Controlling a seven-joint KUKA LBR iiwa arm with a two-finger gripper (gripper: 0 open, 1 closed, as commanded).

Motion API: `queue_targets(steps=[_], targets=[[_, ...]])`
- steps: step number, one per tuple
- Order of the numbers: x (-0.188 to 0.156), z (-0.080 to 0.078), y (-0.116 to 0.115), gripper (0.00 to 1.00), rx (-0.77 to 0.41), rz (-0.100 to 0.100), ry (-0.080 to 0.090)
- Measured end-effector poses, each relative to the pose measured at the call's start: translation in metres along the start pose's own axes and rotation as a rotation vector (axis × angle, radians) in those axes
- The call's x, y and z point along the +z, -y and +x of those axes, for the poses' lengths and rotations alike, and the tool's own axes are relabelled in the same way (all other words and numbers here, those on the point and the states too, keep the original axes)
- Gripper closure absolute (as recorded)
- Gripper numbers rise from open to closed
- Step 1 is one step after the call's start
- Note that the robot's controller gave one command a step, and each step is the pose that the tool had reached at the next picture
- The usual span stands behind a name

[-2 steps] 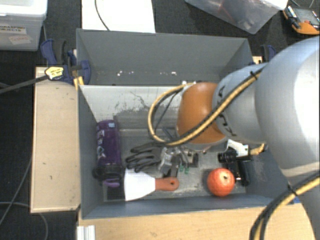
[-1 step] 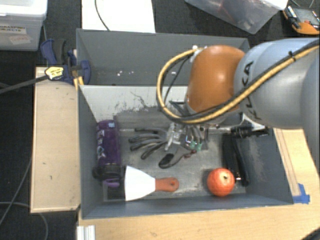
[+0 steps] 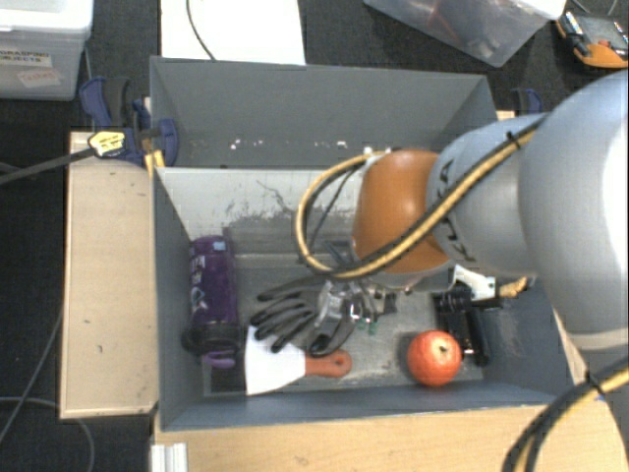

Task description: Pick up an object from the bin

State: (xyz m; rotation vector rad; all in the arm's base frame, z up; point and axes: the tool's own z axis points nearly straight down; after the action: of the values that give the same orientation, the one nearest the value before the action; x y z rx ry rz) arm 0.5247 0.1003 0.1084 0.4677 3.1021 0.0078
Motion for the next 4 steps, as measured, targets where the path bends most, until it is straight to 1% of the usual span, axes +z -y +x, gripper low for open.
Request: queue_targets(steps=[1, 2, 3, 4], targets=[[-0.038, -0.006, -0.013, 1.0, 0.147, -0.006, 0.011], [0.039, -0.004, 0.0, 1.0, 0.051, 0.0, -0.003], [-0.056, -0.005, -0.029, 1.0, 0.164, -0.018, 0.025], [0.035, -0.009, -0.008, 1.0, 0.09, 0.002, -0.005]])
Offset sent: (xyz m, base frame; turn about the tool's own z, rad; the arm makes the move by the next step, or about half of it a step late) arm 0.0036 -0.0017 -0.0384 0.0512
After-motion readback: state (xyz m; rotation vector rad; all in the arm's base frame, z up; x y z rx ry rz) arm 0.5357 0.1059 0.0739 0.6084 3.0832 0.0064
